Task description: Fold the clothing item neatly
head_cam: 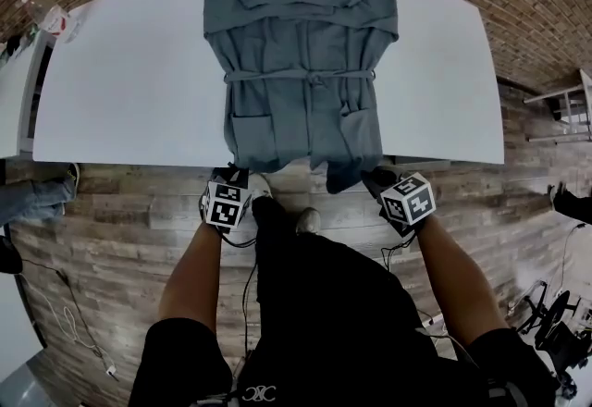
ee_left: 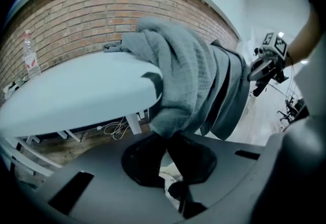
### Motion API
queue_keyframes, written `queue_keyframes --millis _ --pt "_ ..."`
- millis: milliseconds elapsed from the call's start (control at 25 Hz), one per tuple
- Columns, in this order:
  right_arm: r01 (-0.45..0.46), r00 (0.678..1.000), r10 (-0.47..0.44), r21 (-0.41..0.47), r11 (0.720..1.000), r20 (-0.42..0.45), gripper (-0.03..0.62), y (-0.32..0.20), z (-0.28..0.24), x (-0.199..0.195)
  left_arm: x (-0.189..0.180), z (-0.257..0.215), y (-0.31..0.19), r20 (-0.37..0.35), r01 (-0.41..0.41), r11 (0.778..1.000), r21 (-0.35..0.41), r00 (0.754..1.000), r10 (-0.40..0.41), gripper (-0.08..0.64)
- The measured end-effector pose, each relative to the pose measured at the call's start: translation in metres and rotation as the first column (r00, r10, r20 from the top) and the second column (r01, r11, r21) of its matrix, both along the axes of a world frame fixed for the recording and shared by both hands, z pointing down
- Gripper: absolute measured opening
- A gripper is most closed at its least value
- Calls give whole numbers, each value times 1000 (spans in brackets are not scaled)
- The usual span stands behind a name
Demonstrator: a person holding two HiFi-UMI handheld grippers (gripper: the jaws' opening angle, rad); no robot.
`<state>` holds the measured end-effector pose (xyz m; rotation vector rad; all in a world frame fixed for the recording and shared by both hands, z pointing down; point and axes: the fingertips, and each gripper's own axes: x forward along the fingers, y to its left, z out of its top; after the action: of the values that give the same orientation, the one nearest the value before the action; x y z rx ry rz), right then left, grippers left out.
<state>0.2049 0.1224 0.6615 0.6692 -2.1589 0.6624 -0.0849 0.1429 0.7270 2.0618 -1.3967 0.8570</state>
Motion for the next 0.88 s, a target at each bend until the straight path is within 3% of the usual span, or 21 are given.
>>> queue_keyframes --millis 280,480,880 --pt "67 994 -68 18 998 83 20 17 -32 -3 11 -46 37 -23 -61 998 19 998 61 9" --pt "122 978 -131 66 990 165 18 18 -71 -11 19 -98 53 -40 -93 992 82 995 96 8" --pt "92 914 -128 111 990 385 18 -5 -144 -31 16 -207 26 -101 -32 969 246 993 58 8"
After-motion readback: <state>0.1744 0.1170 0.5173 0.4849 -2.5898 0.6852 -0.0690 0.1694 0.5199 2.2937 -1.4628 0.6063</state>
